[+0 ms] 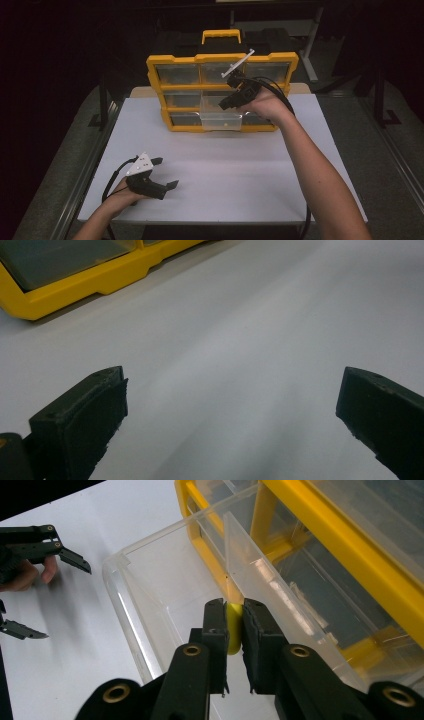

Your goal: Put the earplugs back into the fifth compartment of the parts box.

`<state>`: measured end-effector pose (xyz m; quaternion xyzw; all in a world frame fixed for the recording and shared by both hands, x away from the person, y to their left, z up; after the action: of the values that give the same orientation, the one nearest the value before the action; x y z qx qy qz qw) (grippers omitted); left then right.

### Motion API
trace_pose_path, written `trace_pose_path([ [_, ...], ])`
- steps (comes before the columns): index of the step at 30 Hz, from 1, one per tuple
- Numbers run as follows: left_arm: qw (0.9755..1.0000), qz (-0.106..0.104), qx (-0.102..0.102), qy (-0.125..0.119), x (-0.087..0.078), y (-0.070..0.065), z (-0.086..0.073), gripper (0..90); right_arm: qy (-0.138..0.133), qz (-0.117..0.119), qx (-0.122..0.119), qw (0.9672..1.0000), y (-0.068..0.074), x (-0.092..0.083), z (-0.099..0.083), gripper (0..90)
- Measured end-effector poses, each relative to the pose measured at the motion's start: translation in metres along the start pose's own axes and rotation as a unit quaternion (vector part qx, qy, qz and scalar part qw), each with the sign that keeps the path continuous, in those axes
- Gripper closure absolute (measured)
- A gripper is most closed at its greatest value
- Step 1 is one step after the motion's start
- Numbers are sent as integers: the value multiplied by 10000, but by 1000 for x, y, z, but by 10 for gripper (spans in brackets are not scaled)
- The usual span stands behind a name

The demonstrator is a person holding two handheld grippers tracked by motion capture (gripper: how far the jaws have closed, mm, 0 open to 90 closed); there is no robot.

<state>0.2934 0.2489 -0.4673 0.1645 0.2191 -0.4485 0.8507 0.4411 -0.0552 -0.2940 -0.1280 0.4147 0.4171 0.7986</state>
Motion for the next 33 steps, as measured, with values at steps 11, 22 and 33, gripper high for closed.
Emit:
trace_pose_path([
  [11,10000,-4,-4,14,0,0,0,0,-134,-20,57,9999,0,-6,1,815],
  [22,10000,7,-10,19,0,0,0,0,-569,402,-40,9976,17,-30,0,886],
  [33,10000,12,14,20,-1,-1,-1,0,-626,641,-212,9958,34,-33,-10,886],
])
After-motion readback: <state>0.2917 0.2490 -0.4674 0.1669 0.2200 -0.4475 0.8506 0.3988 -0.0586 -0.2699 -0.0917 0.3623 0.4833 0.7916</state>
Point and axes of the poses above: each handheld gripper's, and its own axes: x roughly forward along the jaws, z roughly out of its top, y roughly to its left, the point moved 2 cm from there along x, roughly forward along the jaws, and after that the axes turned 7 degrees about x, right-handed, at the moved point
